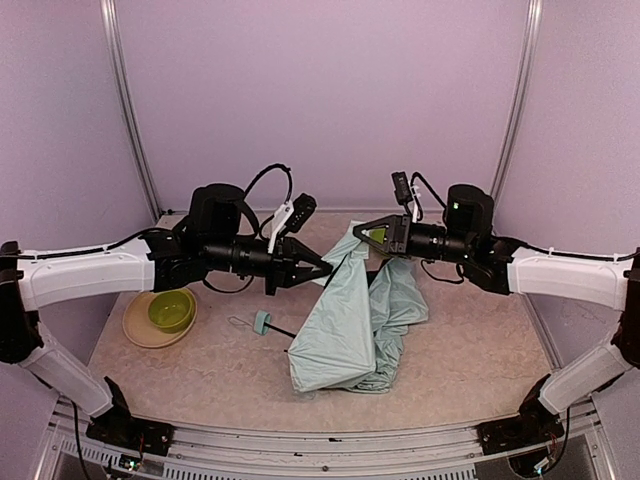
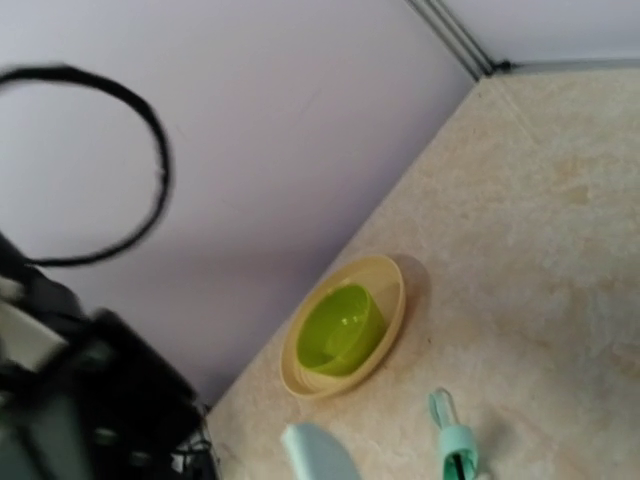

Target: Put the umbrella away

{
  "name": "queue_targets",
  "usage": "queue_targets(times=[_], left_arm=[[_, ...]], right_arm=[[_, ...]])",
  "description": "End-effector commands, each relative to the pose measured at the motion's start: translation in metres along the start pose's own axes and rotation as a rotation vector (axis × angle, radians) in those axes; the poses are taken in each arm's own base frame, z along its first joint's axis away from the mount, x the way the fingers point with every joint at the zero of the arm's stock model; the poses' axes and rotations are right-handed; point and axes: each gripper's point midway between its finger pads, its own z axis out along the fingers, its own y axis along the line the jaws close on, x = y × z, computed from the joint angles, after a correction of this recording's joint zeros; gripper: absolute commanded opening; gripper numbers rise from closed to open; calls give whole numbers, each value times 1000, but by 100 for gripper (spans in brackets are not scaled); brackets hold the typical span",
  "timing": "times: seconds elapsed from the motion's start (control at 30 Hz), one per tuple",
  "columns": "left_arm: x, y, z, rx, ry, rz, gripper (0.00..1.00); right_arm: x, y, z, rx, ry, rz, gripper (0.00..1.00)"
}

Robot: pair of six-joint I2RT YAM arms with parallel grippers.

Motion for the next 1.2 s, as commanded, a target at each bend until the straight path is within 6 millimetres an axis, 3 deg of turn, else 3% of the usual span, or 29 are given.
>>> queue_targets(times=[0.0, 0.1, 0.17, 0.23, 0.3, 0.4, 0.53, 0.67, 0.77, 0.9, 1.03, 1.17], left_arm=[[-40, -26, -10, 28, -75, 106, 0], [-69, -34, -6, 45, -132, 172, 0], [-96, -27, -3, 20, -176, 205, 0], [-114, -9, 3, -46, -195, 221, 0], [-125, 11, 7, -113, -201, 216, 0], [-136, 23, 6, -145, -224, 208, 0], [-153, 16, -4, -152, -284, 232, 0], [-168, 3, -13, -162, -330, 259, 0], [-180, -9, -19, -169, -361, 283, 0], [-198, -37, -28, -157, -404, 338, 0], [-212, -78, -27, -95, -439, 415, 0], [-217, -96, -22, -35, -444, 433, 0]], right_arm=[[6, -25, 10, 85, 46, -35, 0], [16, -40, 16, 114, 74, -36, 0], [20, -49, 19, 129, 90, -43, 4], [20, -54, 20, 137, 118, -52, 13], [18, -62, 14, 174, 150, -70, 31], [14, -73, -10, 265, 167, -105, 51], [20, -83, -52, 369, 190, -153, 63], [49, -121, -86, 564, 246, -127, 69], [82, -150, -97, 657, 326, -72, 72], [120, -166, -79, 558, 436, -47, 73], [135, -156, -25, 324, 517, -118, 70], [160, -137, 22, 122, 614, -183, 63]])
